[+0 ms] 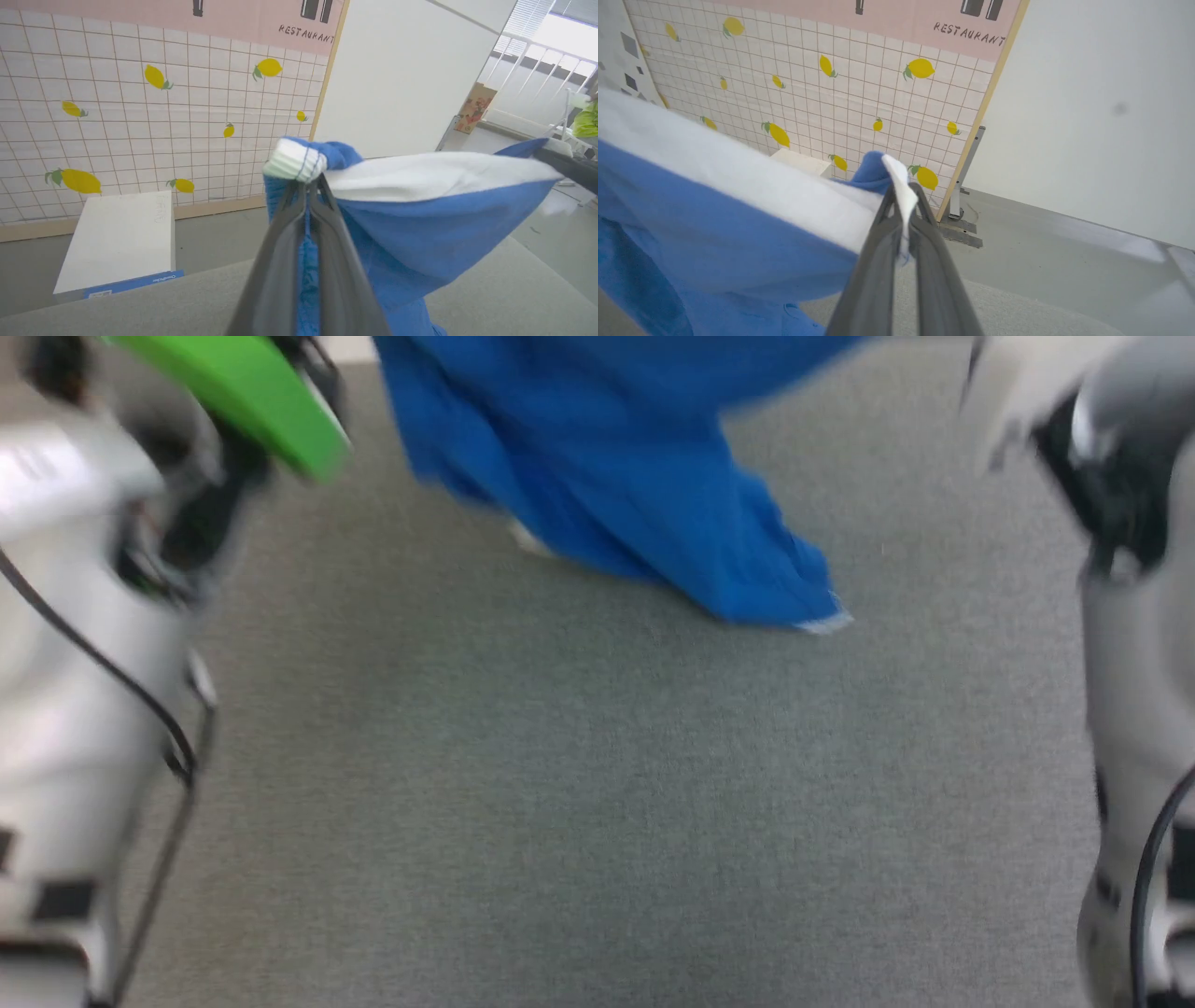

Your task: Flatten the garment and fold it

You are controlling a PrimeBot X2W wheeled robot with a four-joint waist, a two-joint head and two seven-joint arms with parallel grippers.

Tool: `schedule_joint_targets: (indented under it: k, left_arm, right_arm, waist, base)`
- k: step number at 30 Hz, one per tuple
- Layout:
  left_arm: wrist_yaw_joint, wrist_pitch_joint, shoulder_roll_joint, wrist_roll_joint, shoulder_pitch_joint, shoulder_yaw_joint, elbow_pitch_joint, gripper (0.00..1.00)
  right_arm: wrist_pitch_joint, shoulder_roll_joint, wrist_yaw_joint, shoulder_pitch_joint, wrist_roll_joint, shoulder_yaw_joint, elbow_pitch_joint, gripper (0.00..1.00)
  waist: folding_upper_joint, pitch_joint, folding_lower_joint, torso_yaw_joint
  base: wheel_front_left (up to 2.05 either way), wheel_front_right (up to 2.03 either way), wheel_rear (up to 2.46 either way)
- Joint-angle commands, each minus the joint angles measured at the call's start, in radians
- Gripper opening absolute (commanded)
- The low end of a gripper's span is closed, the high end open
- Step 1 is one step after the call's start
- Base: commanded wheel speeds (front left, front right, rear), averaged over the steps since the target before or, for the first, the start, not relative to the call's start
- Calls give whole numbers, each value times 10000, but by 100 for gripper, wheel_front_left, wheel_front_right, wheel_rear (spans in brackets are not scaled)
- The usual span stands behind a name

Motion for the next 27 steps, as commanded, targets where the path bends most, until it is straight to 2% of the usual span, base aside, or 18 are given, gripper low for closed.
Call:
schedule_joint_targets:
  k: [1,7,15,20,27]
  left_arm:
    - [159,13,84,183,-608,97,293,0]
    - [958,-868,-43,998,-2917,650,1299,0]
    - [1004,-2865,-240,1384,-4373,1298,1694,0]
    - [794,-3050,-291,1203,-3846,1273,2153,0]
    - [441,-2390,-427,850,-1019,494,2661,0]
  right_arm:
    - [-271,2,-13,-659,-141,17,337,0]
    - [-1765,95,-13,-3365,-722,37,1657,0]
    - [-3795,314,-13,-5500,-1433,-262,2448,0]
    - [-3909,382,-13,-5305,-1239,-251,3128,0]
    - [-3026,278,-13,-2482,216,476,3783,0]
  waist:
    - [0,978,-2,-469]
    - [0,1809,-2,-665]
    - [0,1980,-2,-584]
    - [0,1846,-2,-387]
    - [0,1377,-2,-123]
  base:
    - [0,0,0]
    - [0,0,0]
    - [0,0,0]
    - [0,0,0]
    - [0,0,0]
